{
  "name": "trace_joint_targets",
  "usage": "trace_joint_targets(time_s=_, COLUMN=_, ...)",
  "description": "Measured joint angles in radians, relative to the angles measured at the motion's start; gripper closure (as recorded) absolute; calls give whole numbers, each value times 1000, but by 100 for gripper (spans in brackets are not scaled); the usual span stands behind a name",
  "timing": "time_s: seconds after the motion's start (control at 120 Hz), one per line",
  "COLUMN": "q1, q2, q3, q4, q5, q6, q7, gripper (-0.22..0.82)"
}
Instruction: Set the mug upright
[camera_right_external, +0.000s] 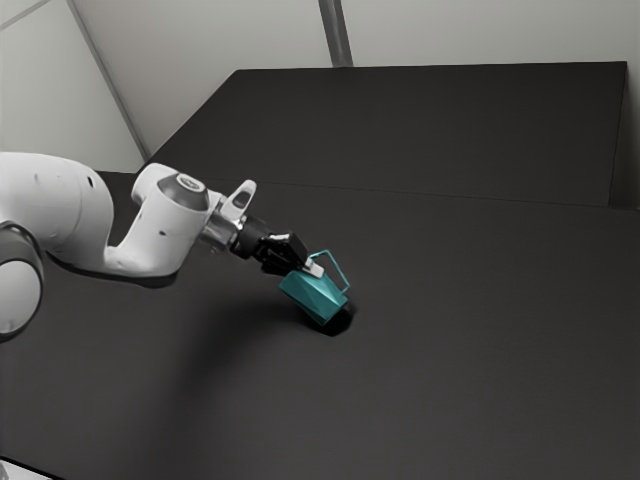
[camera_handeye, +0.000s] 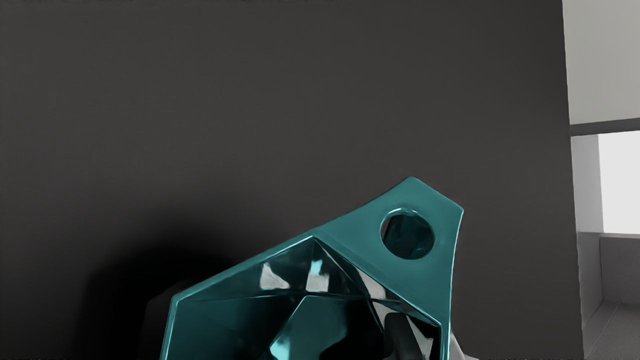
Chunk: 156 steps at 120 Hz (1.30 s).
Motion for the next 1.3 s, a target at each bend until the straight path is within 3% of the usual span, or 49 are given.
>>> trace_joint_targets(time_s=0.2, q1=2, q2=-28, q3=1, q4=13, q5=90, q6=12, q7=-26, gripper=79)
trace_joint_targets(time_s=0.375, q1=13, q2=-29, q3=3, q4=107, q5=264, q6=15, q7=-53, gripper=79)
trace_joint_targets(time_s=0.733, q1=-25, q2=23, q3=-5, q4=246, q5=608, q6=29, q7=-107, gripper=79)
trace_joint_targets(time_s=1.067, q1=-100, q2=58, q3=-12, q4=244, q5=775, q6=247, q7=-101, gripper=79)
trace_joint_targets(time_s=1.3, q1=-90, q2=123, q3=-15, q4=246, q5=701, q6=364, q7=-41, gripper=79)
